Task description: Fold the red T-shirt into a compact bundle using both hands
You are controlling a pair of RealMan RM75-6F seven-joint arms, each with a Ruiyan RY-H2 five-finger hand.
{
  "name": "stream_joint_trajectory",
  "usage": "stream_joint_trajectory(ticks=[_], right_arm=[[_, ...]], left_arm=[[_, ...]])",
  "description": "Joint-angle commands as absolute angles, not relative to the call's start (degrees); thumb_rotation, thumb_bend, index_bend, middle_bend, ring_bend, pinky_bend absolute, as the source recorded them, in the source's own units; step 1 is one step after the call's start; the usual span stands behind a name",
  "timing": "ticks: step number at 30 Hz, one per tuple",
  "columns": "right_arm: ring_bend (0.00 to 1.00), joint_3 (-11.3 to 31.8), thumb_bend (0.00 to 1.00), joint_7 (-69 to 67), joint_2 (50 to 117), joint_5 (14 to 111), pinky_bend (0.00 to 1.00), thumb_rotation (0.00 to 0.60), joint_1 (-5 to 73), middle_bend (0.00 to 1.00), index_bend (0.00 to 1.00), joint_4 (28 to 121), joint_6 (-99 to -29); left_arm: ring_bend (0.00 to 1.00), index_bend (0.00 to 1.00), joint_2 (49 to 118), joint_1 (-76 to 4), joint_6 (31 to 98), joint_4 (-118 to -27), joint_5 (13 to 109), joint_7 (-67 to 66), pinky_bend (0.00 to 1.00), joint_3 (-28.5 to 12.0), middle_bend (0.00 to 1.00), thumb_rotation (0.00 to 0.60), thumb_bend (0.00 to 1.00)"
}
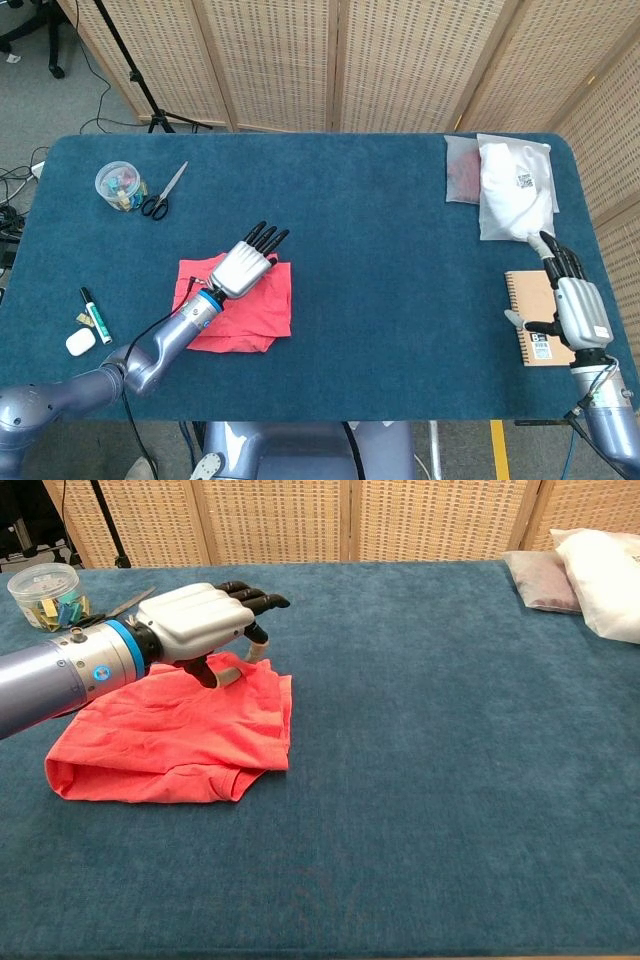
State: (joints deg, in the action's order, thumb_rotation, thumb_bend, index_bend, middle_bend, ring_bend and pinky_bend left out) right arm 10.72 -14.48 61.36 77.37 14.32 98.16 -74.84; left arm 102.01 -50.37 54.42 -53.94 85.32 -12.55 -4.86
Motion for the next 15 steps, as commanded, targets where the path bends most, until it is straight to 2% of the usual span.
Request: stream_joint_trajectory(ticks=[1, 2, 3, 5, 11, 15], right_arm=[[0.00, 10.7, 0.00, -14.5, 61.3, 77.3, 0.00, 0.600, 14.3, 0.00, 0.00, 98.1, -74.8], [0.00, 10.8, 0.00, -14.6, 61.3, 77.3, 0.00, 0.600, 14.3, 0.00, 0.00, 98.1, -74.8], [0.00, 10.8, 0.00, -14.6, 61.3, 77.3, 0.00, 0.600, 14.4, 0.00, 0.00, 98.1, -74.7], [0.00, 10.7, 0.00, -14.7, 61.3, 77.2, 0.00, 0.600, 14.4, 0.00, 0.00, 98.0, -74.6], [0.00, 10.8, 0.00, -14.8, 61.2, 77.4, 0.00, 0.600, 14.3, 0.00, 0.00, 98.1, -74.7], [0.00, 10.7, 0.00, -15.0, 61.0, 77.6, 0.00, 0.600, 14.2, 0.00, 0.00, 98.4, -74.9]], left_arm=[[0.00, 0.46, 102.9, -50.5, 54.2, -53.3, 84.7, -12.9, 0.00, -5.3, 0.00, 0.600, 0.50], [0.00, 0.26, 103.2, -50.5, 54.2, -53.2, 84.5, -12.8, 0.00, -5.4, 0.00, 0.600, 0.47], [0.00, 0.11, 103.4, -50.4, 54.4, -53.1, 84.3, -12.9, 0.00, -5.6, 0.00, 0.600, 0.43], [0.00, 0.00, 104.0, -50.2, 55.0, -52.7, 83.7, -13.1, 0.00, -6.2, 0.00, 0.600, 0.36], [0.00, 0.00, 104.4, -49.4, 56.9, -53.5, 81.4, -11.3, 0.00, -8.7, 0.00, 0.600, 0.14], [0.00, 0.00, 102.0, -48.5, 57.6, -57.4, 80.3, -10.3, 0.00, -9.8, 0.00, 0.600, 0.08]])
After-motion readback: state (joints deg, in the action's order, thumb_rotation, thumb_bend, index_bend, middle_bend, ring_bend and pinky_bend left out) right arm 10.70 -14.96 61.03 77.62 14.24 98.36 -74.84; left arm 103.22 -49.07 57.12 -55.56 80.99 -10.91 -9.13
